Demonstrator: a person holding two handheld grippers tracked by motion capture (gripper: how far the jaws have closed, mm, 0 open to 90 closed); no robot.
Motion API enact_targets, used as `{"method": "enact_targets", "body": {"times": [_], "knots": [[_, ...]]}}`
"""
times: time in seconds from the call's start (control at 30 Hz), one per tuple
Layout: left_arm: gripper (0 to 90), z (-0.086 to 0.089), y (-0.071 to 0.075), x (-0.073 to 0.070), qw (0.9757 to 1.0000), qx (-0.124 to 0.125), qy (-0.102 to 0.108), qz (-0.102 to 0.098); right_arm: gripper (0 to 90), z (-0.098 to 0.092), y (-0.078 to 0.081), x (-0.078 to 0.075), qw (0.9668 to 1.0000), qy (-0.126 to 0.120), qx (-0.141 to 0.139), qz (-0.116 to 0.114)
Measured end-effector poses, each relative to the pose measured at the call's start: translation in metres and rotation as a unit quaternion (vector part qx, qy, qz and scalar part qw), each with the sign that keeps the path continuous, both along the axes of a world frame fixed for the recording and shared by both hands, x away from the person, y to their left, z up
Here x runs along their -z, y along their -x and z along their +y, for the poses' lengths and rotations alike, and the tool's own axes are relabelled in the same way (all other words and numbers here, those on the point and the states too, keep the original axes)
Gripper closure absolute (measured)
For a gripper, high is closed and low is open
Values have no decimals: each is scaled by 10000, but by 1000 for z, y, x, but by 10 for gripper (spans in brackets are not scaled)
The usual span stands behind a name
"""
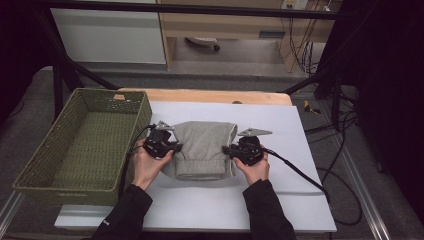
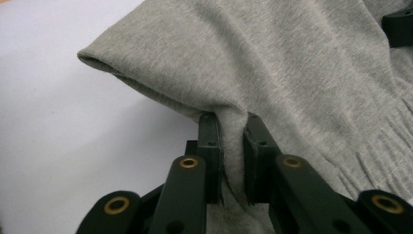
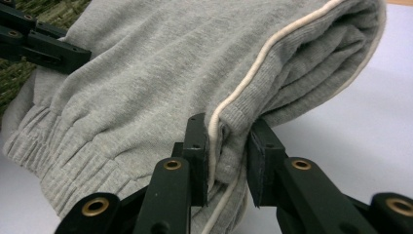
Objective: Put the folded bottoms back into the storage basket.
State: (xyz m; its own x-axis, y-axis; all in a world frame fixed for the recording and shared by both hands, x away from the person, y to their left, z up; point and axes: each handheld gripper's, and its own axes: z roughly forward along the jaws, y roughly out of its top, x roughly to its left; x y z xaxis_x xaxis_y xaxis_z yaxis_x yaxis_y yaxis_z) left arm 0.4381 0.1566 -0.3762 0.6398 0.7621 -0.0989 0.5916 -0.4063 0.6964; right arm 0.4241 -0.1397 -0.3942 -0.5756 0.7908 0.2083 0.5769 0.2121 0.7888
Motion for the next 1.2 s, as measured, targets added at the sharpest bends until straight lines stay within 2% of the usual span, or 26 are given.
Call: {"method": "enact_targets", "body": {"times": [0.2,0.7,0.9,1.0,1.2], "knots": [[803,1,4,-5,10000,59,-8,-42,734,-1,3,-3,10000,-81,-21,-21],[802,-1,14,-19,9997,174,-65,-161,734,-4,15,-15,9998,-110,-49,-152],[802,3,19,-27,9996,183,-70,-198,734,0,21,-22,9996,-63,-109,-271],[801,6,21,-30,9996,189,-26,-197,733,0,22,-25,9995,-124,-121,-262],[801,9,24,-37,9995,199,-74,-240,733,3,24,-28,9993,-144,-144,-327]]}}
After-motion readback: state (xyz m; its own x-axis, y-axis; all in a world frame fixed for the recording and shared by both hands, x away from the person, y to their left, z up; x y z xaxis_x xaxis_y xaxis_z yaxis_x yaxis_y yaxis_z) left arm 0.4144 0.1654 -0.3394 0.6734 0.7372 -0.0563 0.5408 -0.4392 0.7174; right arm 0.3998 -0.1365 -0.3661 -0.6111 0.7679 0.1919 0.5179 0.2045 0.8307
